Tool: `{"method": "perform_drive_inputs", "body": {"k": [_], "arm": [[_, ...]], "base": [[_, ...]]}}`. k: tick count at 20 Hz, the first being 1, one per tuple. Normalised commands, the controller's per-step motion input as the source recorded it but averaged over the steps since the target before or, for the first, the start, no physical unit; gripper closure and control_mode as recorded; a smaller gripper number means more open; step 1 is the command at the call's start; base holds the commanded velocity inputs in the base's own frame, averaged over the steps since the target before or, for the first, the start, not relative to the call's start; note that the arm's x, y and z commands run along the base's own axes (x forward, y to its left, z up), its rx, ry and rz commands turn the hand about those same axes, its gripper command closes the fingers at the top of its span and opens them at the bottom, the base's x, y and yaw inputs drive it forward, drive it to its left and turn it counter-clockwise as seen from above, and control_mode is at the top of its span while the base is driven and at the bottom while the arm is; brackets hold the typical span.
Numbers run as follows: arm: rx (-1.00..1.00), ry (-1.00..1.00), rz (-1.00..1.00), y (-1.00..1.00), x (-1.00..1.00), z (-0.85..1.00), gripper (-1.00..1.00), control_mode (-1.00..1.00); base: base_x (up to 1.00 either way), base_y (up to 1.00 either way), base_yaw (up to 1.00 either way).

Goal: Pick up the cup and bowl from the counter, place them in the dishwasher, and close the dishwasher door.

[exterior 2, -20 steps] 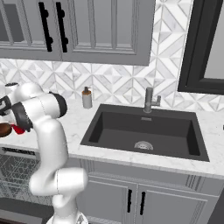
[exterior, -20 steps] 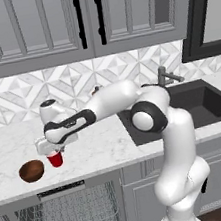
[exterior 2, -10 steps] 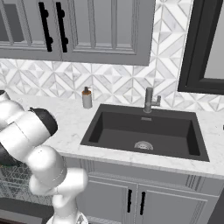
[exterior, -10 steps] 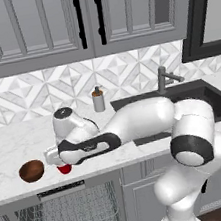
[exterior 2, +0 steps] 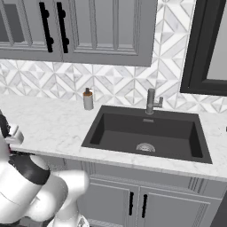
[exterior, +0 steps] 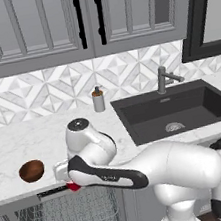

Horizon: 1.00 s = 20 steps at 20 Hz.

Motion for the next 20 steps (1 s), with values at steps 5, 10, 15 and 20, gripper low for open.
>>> {"method": "perform_drive_inputs", "body": {"k": [5,10,15,20], "arm": [[-0.19,0.21,-0.09,0.15,-0.15,0.13,1.00,-1.00],[-0.11,0.05,-0.03,0.00,0.00,-0.05,1.00,-1.00],[-0.01,0.00,0.00,0.00,0.02,-0.45,1.00,-1.00],[-0.01,-0.03,0.00,0.09,0.07,-0.79,1.00,-1.00]], "base": [[0.00,0.00,0.00],[0.00,0.00,0.00],[0.00,0.00,0.00],[0.00,0.00,0.00]]}}
